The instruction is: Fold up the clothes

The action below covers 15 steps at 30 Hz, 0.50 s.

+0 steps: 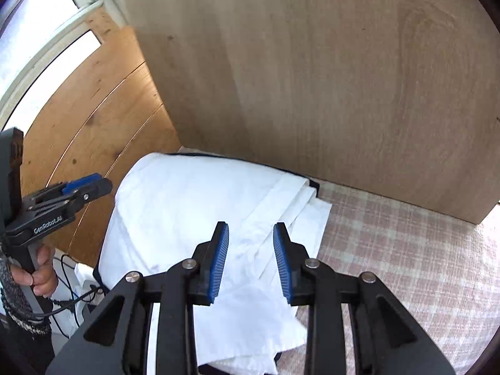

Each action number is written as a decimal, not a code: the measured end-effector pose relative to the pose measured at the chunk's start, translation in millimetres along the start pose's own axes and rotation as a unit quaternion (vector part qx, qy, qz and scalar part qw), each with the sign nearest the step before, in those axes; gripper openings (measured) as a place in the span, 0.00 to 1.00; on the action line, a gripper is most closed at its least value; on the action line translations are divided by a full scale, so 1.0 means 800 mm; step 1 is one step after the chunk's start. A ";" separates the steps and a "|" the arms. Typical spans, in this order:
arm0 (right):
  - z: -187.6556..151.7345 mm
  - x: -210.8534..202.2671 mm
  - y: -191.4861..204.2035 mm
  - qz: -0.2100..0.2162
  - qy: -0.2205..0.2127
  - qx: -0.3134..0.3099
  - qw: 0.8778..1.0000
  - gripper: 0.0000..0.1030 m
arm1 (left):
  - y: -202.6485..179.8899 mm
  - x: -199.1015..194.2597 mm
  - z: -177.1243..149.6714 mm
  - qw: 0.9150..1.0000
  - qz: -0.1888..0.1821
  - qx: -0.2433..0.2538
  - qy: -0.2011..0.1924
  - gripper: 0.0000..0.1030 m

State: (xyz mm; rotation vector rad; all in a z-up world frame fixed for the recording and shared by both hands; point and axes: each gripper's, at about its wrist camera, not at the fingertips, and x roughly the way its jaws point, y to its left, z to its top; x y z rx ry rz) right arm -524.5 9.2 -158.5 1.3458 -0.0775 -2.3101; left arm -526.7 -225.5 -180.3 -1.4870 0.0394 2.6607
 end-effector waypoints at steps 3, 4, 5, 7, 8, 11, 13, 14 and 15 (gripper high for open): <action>-0.044 0.012 0.035 0.001 0.053 -0.046 0.998 0.29 | 0.004 0.007 -0.026 0.999 0.024 -0.003 0.037 0.37; -0.059 0.014 0.041 -0.011 0.074 -0.061 0.995 0.29 | 0.006 0.008 -0.035 0.998 0.033 -0.007 0.050 0.36; -0.073 0.008 0.043 -0.027 0.086 -0.071 0.993 0.29 | 0.010 0.002 -0.042 0.998 0.039 -0.012 0.053 0.35; -0.095 -0.027 0.044 -0.032 0.074 -0.073 0.994 0.29 | 0.016 -0.035 -0.055 0.998 0.040 -0.026 0.029 0.34; -0.105 -0.050 0.041 -0.031 0.062 -0.062 0.996 0.29 | 0.015 -0.055 -0.063 0.999 0.038 -0.028 0.017 0.35; -0.134 -0.108 0.026 -0.053 0.029 0.002 0.998 0.41 | 0.000 -0.106 -0.090 0.999 0.034 -0.023 -0.009 0.37; -0.147 -0.132 0.022 -0.092 0.010 0.042 0.995 0.53 | -0.017 -0.136 -0.111 0.999 0.025 -0.018 -0.020 0.43; -0.153 -0.144 0.022 -0.111 0.002 0.055 0.992 0.54 | -0.027 -0.145 -0.121 0.999 0.017 -0.019 -0.022 0.48; -0.160 -0.154 0.023 -0.129 -0.005 0.065 0.989 0.54 | -0.038 -0.153 -0.132 1.000 0.008 -0.019 -0.020 0.49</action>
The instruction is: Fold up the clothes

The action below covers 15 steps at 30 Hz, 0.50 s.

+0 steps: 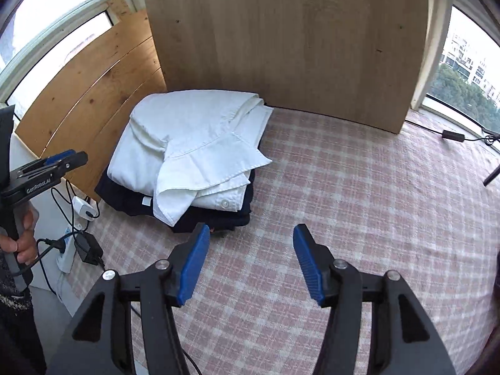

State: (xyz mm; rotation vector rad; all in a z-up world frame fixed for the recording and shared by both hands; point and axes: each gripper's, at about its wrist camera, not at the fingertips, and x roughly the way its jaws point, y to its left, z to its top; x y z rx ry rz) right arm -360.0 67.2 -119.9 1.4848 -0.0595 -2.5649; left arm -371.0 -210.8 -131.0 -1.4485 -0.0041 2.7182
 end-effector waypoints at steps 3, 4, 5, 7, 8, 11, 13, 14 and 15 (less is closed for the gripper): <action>-0.021 -0.029 -0.009 -0.015 -0.007 0.019 1.000 0.54 | -0.034 -0.026 -0.030 0.999 -0.032 0.003 0.011 0.49; -0.028 -0.037 -0.009 -0.014 -0.007 0.024 1.000 0.54 | -0.045 -0.032 -0.038 0.999 -0.035 0.011 0.012 0.50; -0.037 -0.044 -0.008 -0.012 -0.009 0.030 0.999 0.54 | -0.055 -0.042 -0.047 0.999 -0.033 0.020 0.010 0.51; -0.055 -0.059 -0.006 -0.009 -0.015 0.039 0.999 0.54 | -0.076 -0.066 -0.069 0.999 -0.024 0.035 0.004 0.54; -0.062 -0.066 -0.006 -0.010 -0.018 0.043 0.999 0.54 | -0.081 -0.075 -0.077 0.999 -0.022 0.036 0.001 0.56; -0.086 -0.094 -0.006 -0.033 -0.028 0.030 0.999 0.54 | -0.091 -0.103 -0.101 0.999 -0.034 0.024 0.004 0.60; -0.102 -0.112 -0.007 -0.042 -0.038 0.014 0.998 0.54 | -0.098 -0.128 -0.117 1.000 -0.023 0.014 -0.008 0.61; -0.110 -0.122 -0.009 -0.043 -0.043 0.009 0.998 0.54 | -0.103 -0.140 -0.124 1.000 -0.013 0.010 -0.014 0.63; -0.117 -0.132 -0.012 -0.043 -0.048 0.006 0.998 0.54 | -0.109 -0.153 -0.132 1.000 -0.004 0.004 -0.021 0.64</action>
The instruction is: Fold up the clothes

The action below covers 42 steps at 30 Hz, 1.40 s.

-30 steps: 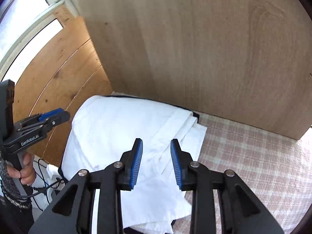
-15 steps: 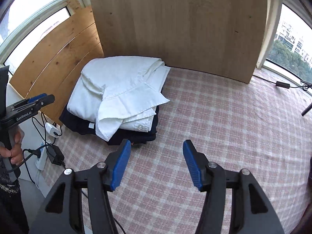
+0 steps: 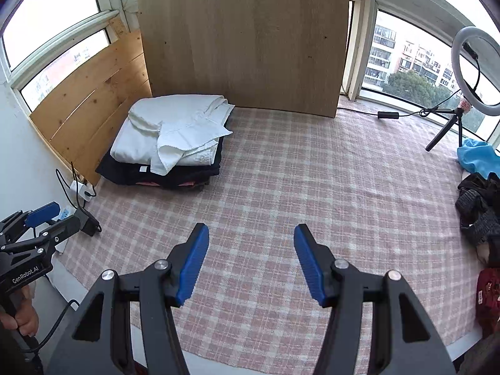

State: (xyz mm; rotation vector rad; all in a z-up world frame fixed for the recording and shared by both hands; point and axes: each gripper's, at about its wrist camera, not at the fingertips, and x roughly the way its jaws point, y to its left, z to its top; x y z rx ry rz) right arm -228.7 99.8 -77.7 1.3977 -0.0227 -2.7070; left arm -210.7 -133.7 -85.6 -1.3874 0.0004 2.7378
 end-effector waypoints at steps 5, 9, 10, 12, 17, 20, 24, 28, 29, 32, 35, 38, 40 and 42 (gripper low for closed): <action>-0.036 -0.058 -0.032 -0.017 -0.028 -0.017 0.999 0.59 | -0.035 -0.066 -0.034 0.999 0.014 -0.031 -0.033 0.73; -0.071 -0.095 -0.062 -0.016 -0.042 -0.023 0.999 0.60 | -0.068 -0.110 -0.064 0.997 0.028 -0.042 -0.059 0.74; -0.080 -0.102 -0.068 -0.017 -0.044 -0.027 0.999 0.60 | -0.075 -0.120 -0.072 0.996 0.032 -0.045 -0.063 0.74; -0.099 -0.114 -0.080 -0.018 -0.046 -0.033 0.998 0.60 | -0.089 -0.133 -0.086 0.996 0.036 -0.051 -0.067 0.74; -0.132 -0.135 -0.104 -0.009 -0.049 -0.037 0.998 0.60 | -0.123 -0.149 -0.117 0.996 0.036 -0.050 -0.062 0.74; -0.144 -0.146 -0.116 -0.006 -0.053 -0.038 0.998 0.60 | -0.136 -0.156 -0.127 0.997 0.026 -0.049 -0.062 0.74; -0.152 -0.158 -0.126 -0.005 -0.060 -0.039 0.997 0.60 | -0.148 -0.166 -0.133 0.996 0.034 -0.043 -0.064 0.74; -0.157 -0.166 -0.128 -0.007 -0.067 -0.043 0.997 0.60 | -0.148 -0.179 -0.134 0.995 0.038 -0.048 -0.073 0.74; -0.158 -0.167 -0.128 -0.005 -0.067 -0.044 0.997 0.60 | -0.148 -0.181 -0.135 0.995 0.040 -0.049 -0.074 0.74; -0.160 -0.168 -0.130 -0.001 -0.067 -0.047 0.997 0.60 | -0.148 -0.187 -0.138 0.995 0.040 -0.046 -0.082 0.74; -0.162 -0.169 -0.130 0.001 -0.067 -0.050 0.996 0.60 | -0.151 -0.190 -0.140 0.994 0.050 -0.038 -0.088 0.74; -0.163 -0.170 -0.129 0.002 -0.066 -0.050 0.997 0.60 | -0.152 -0.191 -0.140 0.994 0.053 -0.041 -0.086 0.74; -0.164 -0.170 -0.129 0.000 -0.066 -0.052 0.996 0.60 | -0.151 -0.191 -0.140 0.994 0.046 -0.047 -0.085 0.74; -0.165 -0.170 -0.128 -0.002 -0.066 -0.055 0.996 0.60 | -0.151 -0.194 -0.140 0.994 0.043 -0.048 -0.093 0.74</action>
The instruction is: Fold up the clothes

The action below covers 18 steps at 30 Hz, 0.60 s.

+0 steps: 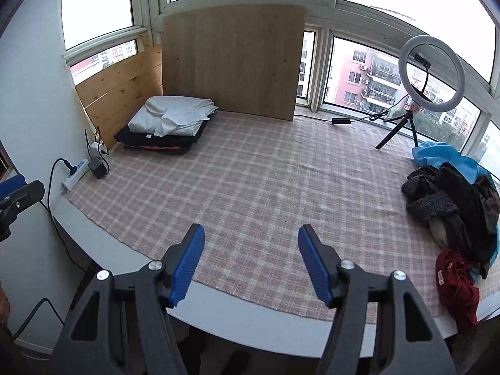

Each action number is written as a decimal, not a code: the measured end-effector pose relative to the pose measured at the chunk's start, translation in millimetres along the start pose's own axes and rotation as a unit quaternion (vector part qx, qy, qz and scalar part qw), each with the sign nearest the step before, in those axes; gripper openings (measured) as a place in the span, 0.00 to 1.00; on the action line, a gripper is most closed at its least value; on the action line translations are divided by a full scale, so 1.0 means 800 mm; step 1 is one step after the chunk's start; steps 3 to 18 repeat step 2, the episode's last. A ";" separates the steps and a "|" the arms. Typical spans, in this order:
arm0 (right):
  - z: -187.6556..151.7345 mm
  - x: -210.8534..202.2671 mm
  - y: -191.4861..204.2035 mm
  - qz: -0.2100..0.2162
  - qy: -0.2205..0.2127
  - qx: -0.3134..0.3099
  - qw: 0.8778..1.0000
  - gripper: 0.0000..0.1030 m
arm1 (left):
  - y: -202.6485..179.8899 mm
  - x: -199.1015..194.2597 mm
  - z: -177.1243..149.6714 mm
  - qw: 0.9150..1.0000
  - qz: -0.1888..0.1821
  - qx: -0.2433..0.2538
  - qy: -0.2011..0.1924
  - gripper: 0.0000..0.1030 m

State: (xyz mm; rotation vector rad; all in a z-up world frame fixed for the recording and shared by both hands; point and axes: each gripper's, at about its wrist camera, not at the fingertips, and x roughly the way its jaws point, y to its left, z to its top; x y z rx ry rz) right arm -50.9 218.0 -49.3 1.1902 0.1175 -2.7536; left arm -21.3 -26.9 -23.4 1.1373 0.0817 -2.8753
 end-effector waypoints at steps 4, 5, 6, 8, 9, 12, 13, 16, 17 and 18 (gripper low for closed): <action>-0.001 0.000 0.001 -0.002 0.000 -0.003 1.000 0.60 | -0.003 -0.004 -0.002 1.000 -0.007 0.010 -0.009 0.74; -0.001 0.000 0.001 -0.002 0.000 -0.003 1.000 0.60 | -0.003 -0.004 -0.002 1.000 -0.007 0.010 -0.009 0.74; -0.001 0.000 0.001 -0.002 0.000 -0.003 1.000 0.60 | -0.003 -0.004 -0.002 1.000 -0.007 0.010 -0.009 0.74; -0.001 0.000 0.001 -0.002 0.000 -0.003 1.000 0.60 | -0.003 -0.004 -0.002 1.000 -0.007 0.010 -0.009 0.74; -0.001 0.000 0.001 -0.002 0.000 -0.003 1.000 0.60 | -0.003 -0.004 -0.002 1.000 -0.007 0.010 -0.009 0.74; -0.001 0.000 0.001 -0.002 0.000 -0.003 1.000 0.60 | -0.003 -0.004 -0.002 1.000 -0.007 0.010 -0.009 0.74; -0.001 0.000 0.001 -0.002 0.000 -0.003 1.000 0.60 | -0.003 -0.004 -0.002 1.000 -0.007 0.010 -0.009 0.74; -0.001 0.000 0.001 -0.002 0.000 -0.003 1.000 0.60 | -0.003 -0.004 -0.002 1.000 -0.007 0.010 -0.009 0.74; -0.001 0.000 0.001 -0.002 0.000 -0.003 1.000 0.60 | -0.003 -0.004 -0.002 1.000 -0.007 0.010 -0.009 0.74; -0.001 0.000 0.001 -0.002 0.000 -0.003 1.000 0.60 | -0.003 -0.004 -0.002 1.000 -0.007 0.010 -0.009 0.74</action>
